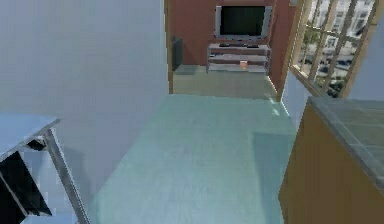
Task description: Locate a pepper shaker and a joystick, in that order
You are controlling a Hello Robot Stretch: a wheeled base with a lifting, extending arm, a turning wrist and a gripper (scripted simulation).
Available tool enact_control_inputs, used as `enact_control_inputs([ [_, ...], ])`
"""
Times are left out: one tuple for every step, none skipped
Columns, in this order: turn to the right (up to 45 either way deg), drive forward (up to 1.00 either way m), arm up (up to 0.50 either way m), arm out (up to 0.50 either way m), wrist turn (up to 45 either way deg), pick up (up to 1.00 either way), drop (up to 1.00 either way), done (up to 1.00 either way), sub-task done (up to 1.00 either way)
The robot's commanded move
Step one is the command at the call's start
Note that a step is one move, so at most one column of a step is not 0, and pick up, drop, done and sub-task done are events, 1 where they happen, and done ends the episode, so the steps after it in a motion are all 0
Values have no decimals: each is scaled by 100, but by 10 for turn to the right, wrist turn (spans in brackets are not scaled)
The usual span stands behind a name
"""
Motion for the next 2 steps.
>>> enact_control_inputs([
  [0,100,0,0,0,0,0,0,0],
  [0,100,0,0,0,0,0,0,0],
])
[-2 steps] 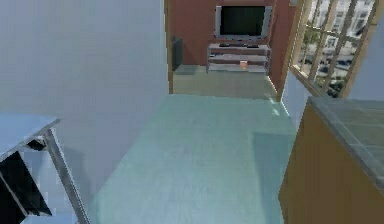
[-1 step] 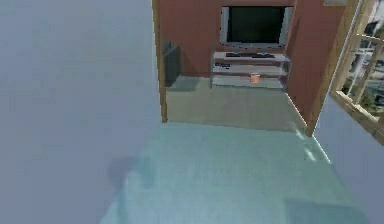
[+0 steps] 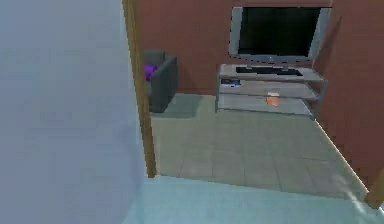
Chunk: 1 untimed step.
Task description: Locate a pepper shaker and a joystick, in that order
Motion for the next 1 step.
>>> enact_control_inputs([
  [0,100,0,0,0,0,0,0,0],
])
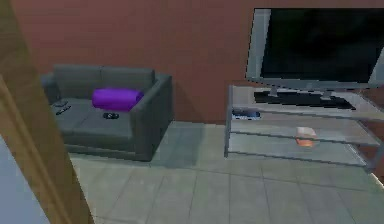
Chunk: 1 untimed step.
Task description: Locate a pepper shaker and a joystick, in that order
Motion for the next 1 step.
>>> enact_control_inputs([
  [0,55,0,0,0,0,0,0,0],
])
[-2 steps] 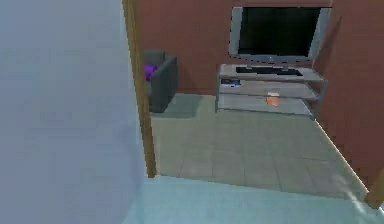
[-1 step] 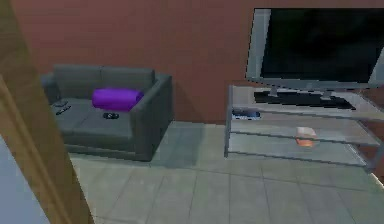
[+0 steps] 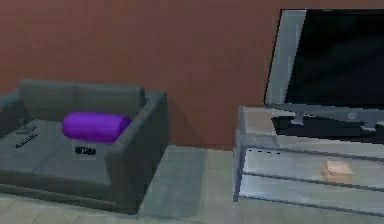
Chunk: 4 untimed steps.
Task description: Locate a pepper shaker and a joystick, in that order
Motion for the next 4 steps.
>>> enact_control_inputs([
  [-300,0,0,0,0,0,0,0,0],
  [0,30,0,0,0,0,0,0,0],
  [-300,0,0,0,0,0,0,0,0],
  [0,95,0,0,0,0,0,0,0],
])
